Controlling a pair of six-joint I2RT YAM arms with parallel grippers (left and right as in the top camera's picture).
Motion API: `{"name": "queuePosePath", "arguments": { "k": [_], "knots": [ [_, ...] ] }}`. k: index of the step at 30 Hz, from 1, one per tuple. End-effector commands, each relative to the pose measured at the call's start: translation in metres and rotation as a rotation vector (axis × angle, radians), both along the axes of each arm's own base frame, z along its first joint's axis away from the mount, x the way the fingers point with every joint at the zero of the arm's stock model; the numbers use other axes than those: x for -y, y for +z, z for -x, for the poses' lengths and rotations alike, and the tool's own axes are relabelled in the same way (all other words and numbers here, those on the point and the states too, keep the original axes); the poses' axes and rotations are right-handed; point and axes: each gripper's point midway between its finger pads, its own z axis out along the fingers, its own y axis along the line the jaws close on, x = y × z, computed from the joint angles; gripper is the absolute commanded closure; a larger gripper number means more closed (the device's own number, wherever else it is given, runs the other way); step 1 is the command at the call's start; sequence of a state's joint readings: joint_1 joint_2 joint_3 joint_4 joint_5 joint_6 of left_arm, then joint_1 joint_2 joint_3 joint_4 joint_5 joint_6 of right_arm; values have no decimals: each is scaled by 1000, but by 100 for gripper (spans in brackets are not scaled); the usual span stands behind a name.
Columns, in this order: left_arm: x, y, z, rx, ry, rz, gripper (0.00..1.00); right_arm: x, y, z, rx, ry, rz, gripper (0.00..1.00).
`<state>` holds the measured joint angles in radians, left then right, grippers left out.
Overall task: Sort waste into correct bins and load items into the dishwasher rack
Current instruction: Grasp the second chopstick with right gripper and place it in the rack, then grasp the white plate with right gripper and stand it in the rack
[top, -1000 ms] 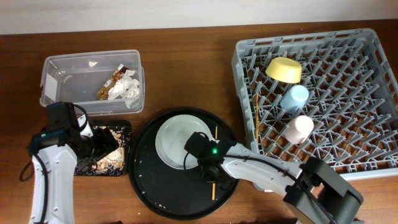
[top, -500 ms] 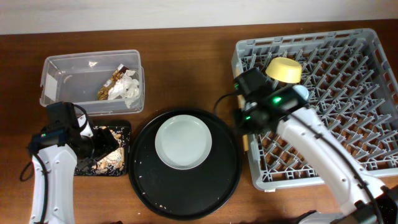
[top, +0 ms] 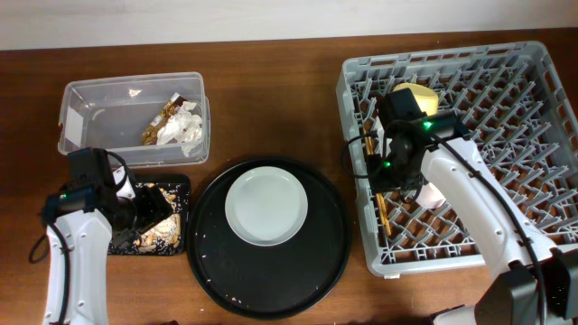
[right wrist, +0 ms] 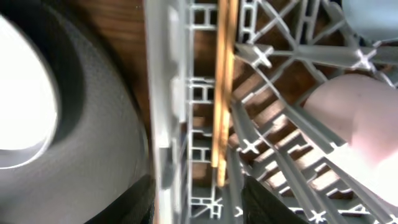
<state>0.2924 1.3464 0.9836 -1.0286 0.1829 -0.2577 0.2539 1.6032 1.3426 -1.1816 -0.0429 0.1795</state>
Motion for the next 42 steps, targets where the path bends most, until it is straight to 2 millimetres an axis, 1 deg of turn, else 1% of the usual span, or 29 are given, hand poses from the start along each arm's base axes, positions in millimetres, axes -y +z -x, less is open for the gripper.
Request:
{"name": "queuePosePath", "arguments": {
  "k": [1,2,3,4,5,6,7,9,11,12,13,14,16,18,19,21,22,23,24,25,30,32,35,36,37,38,39,41,42],
  "knots": [
    [-1,3,-1,11,5,0,27,-32,41,-16,105,51,-142,53],
    [-1,3,-1,12,5,0,26,-53,47,-17,131,101,-188,50],
    [-1,3,-1,12,5,0,26,-63,48,-17,141,131,-196,47],
    [-1,3,-1,11,5,0,26,-83,46,-14,152,187,-204,39],
    [-1,3,-1,11,5,1,26,-102,40,-12,151,236,-209,39],
    [-1,3,-1,11,5,0,26,-114,35,-10,144,267,-211,39],
    [-1,3,-1,11,5,0,26,-127,25,-8,127,279,-212,39],
    [0,3,-1,11,5,1,26,-140,-4,-11,73,233,-178,39],
    [0,2,0,9,5,1,26,-144,-32,-14,16,200,-158,39],
    [0,2,0,8,5,1,26,-144,-51,-15,-28,180,-140,40],
    [0,2,0,9,5,1,26,-146,-65,-15,-59,180,-137,41],
    [0,2,0,9,5,1,26,-147,-79,-13,-92,178,-129,43],
    [0,2,0,9,5,1,26,-145,-102,-9,-149,166,-104,46],
    [0,2,0,9,5,1,26,-148,-119,-7,-184,165,-107,50],
    [0,2,0,9,5,1,26,-148,-120,-7,-187,165,-109,53],
    [0,2,0,9,5,1,26,-151,-121,-5,-190,173,-111,71],
    [0,2,0,9,5,1,26,-152,-121,-5,-189,177,-111,78],
    [0,2,0,9,5,1,26,-153,-121,-4,-190,179,-112,88],
    [0,2,0,9,5,1,26,-153,-121,-4,-191,179,-111,94],
    [0,2,0,9,5,1,26,-153,-121,-3,-192,179,-110,96],
    [0,2,0,9,5,1,26,-152,-117,-2,-201,175,-122,96],
    [0,2,0,9,5,1,26,-144,-96,-10,-158,159,-115,96],
    [0,2,0,9,5,1,26,-108,-15,-40,91,110,-8,96],
    [0,2,0,9,5,1,26,-86,28,-52,222,69,48,96],
    [0,2,0,9,5,1,26,-63,61,-61,330,20,120,96],
    [0,2,0,9,5,1,26,-41,87,-67,420,-29,194,96],
    [0,2,0,9,5,1,26,-7,128,-75,558,-116,325,96],
    [0,2,0,9,5,1,26,33,167,-77,685,-226,512,96],
    [0,2,0,9,5,1,26,50,181,-77,732,-274,613,96]
  ]
}}
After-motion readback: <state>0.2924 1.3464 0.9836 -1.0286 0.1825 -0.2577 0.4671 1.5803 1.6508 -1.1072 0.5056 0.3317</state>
